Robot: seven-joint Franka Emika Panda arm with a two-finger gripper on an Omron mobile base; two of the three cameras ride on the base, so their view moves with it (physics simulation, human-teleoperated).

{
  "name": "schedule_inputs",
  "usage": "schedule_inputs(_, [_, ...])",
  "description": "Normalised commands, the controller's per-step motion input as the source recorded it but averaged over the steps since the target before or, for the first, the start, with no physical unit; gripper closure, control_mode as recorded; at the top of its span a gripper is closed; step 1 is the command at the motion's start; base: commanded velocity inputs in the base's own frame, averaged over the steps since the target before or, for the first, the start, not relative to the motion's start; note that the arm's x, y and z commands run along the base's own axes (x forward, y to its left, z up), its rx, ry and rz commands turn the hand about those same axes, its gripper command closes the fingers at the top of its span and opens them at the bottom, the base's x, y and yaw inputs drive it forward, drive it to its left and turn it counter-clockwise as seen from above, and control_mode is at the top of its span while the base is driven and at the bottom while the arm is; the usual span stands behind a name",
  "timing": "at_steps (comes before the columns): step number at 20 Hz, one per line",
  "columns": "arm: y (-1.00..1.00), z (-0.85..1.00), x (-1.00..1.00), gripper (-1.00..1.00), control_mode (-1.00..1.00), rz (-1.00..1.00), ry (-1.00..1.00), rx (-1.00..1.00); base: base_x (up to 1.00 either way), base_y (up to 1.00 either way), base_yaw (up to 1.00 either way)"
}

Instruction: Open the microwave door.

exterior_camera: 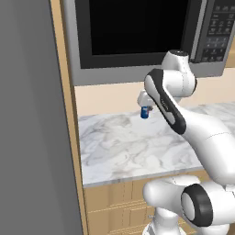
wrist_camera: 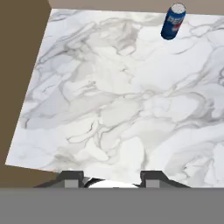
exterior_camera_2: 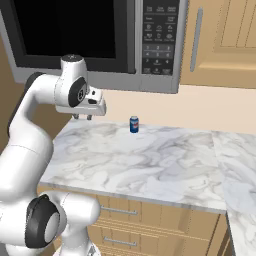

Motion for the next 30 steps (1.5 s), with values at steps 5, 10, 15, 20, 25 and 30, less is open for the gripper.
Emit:
schedule_inputs(5, [-0.01,0.01,-0.16,-1.0,-1.0,0.0,-0.07,0.0,0.0,0.0,0.0])
schedule_inputs(10, [-0.19,0.11,-0.63,-1.0,-1.0,0.0,-0.45,0.01,0.0,0.0,0.0])
schedule_inputs(15, [-0.52,0.49,-0.93,-1.0,-1.0,0.0,-0.72,0.11,0.0,0.0,0.0])
schedule_inputs(20, [-0.58,0.78,-0.64,-1.0,-1.0,0.0,-0.77,0.16,0.0,0.0,0.0])
schedule_inputs(25, [-0.49,0.74,-0.19,-1.0,-1.0,-0.04,-0.8,0.12,0.0,0.0,0.0])
schedule_inputs(30, [-0.32,0.67,0.06,-1.0,-1.0,-0.09,-0.8,0.08,0.0,0.0,0.0])
